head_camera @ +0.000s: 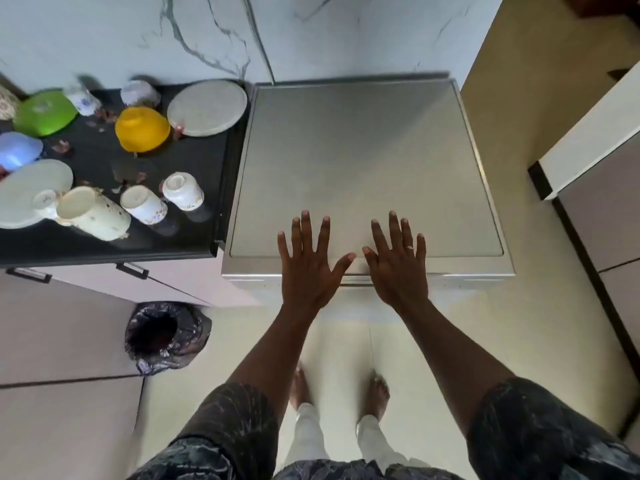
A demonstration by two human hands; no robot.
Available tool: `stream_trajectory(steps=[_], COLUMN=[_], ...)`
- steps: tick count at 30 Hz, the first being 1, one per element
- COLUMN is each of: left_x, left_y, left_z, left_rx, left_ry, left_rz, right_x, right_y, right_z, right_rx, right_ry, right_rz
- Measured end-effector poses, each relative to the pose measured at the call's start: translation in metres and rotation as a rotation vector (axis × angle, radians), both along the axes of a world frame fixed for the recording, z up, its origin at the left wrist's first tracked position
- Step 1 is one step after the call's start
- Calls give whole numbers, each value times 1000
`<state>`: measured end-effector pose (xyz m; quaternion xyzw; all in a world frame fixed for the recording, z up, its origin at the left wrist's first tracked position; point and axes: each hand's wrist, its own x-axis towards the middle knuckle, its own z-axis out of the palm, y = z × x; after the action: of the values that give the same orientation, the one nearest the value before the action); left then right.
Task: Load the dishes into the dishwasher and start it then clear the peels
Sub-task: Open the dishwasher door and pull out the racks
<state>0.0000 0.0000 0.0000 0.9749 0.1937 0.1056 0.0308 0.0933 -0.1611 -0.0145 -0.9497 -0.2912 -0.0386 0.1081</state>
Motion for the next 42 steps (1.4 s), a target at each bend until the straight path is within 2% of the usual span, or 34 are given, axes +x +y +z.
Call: stream_trajectory(steps=[2,7,10,14,16,17,19,21,22,24,26,29,36,42], left_x=[-11,-42,-54,-67,-69,-66,-55,-43,-37,-25,-16,-8,-4,-5], left_y=[-5,-25,-40,-68,-82,-87,-89,-84,-82,-77,-72,-67,-65,-64], left_z=[-12,-45,-52,-56,-60,-61,-59,-55,-53,-47,-41,-42,-57,-59], left_rx=[-25,-52,-79,-262,-503,-708,-1269,-1838,-2038,-2225,-2280,-2326,-2302,-2281], left_ry=[27,41,25,-149,-279,-346,-462,-614,-683,-762,-781,-813,-835,-829], left_rz=[9,-8,31,143,267,391,732,943,981,974,963,961,959,895], right_x=[-10,-35,-48,-74,-84,-87,-90,-87,-82,-69,-55,-48,-39,-39], right_y=[-5,-18,-22,-36,-37,-36,-28,-18,-13,-7,-7,-6,-8,-6], right_z=[-11,-37,-37,-38,-39,-42,-47,-50,-48,-43,-40,-36,-47,-50], right_rx=[-16,-67,-3,131,265,347,559,866,1036,1396,1677,1826,1939,1998], right_ry=[50,3,8,35,65,75,159,420,622,1009,1264,1431,1505,1485], right_rz=[-18,2,-12,-44,-83,-109,-230,-506,-695,-965,-1019,-977,-977,-979])
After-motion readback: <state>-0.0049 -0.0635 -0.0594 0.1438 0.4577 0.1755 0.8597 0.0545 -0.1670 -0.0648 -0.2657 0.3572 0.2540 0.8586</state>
